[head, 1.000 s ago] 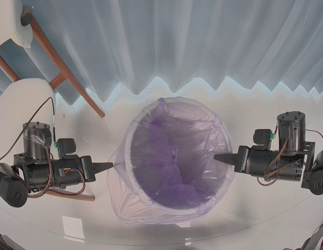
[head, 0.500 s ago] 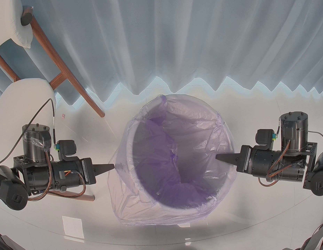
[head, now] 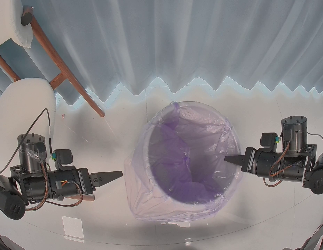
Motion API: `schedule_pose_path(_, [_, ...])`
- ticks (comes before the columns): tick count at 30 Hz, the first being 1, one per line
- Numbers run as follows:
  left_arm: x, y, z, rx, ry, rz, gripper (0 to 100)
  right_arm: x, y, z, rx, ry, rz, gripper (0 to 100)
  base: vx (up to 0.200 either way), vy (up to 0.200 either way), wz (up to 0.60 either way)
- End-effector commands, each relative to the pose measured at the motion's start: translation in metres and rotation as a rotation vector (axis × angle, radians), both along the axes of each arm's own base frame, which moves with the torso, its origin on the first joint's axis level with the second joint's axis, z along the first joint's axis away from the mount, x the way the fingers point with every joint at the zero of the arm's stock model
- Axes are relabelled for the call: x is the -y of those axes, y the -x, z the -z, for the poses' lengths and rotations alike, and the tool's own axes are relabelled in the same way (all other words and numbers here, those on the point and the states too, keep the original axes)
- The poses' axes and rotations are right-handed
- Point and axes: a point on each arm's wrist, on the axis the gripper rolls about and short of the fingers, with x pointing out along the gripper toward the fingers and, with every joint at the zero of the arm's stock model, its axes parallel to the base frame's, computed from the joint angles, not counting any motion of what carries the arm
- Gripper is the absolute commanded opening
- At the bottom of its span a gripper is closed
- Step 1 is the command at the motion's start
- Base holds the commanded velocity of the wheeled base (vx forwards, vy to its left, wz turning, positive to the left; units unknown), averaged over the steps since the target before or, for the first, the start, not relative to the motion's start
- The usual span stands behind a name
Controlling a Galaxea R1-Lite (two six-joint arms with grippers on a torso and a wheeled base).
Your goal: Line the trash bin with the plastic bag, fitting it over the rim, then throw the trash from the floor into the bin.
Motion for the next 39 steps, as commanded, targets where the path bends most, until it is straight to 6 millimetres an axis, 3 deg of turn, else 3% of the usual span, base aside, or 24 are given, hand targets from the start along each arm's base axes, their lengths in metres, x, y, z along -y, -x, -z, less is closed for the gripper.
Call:
schedule_pose_path(1, [-0.002, -0.001, -0.002, 0.013, 0.000, -0.008, 100, 0.004, -0.011, 0.012, -0.027, 0.043, 0.069, 0, 0.000, 0.000, 0.00])
schedule_pose_path(6, [-0.002, 0.001, -0.001, 0.014, -0.018, -0.042, 100, -0.001, -0.023, 0.025, -0.021, 0.145, 0.154, 0, 0.000, 0.000, 0.00])
schedule_pose_path(11, [0.011, -0.007, -0.009, 0.060, -0.036, -0.063, 100, -0.008, -0.022, 0.028, 0.002, 0.196, 0.122, 0, 0.000, 0.000, 0.00])
schedule_pose_path(20, [0.067, -0.028, 0.011, 0.065, -0.178, -0.043, 100, -0.030, -0.042, 0.040, 0.014, 0.270, 0.171, 0, 0.000, 0.000, 0.00])
schedule_pose_path(27, [0.070, -0.034, 0.014, 0.075, -0.203, -0.086, 100, -0.049, -0.059, 0.068, -0.035, 0.247, 0.176, 0, 0.000, 0.000, 0.00])
schedule_pose_path(32, [0.067, -0.033, 0.009, 0.085, -0.196, -0.104, 100, -0.067, -0.083, 0.096, -0.033, 0.186, 0.205, 0, 0.000, 0.000, 0.00])
schedule_pose_path(39, [0.065, -0.032, 0.006, 0.095, -0.192, -0.109, 100, -0.079, -0.102, 0.116, -0.063, 0.148, 0.236, 0, 0.000, 0.000, 0.00])
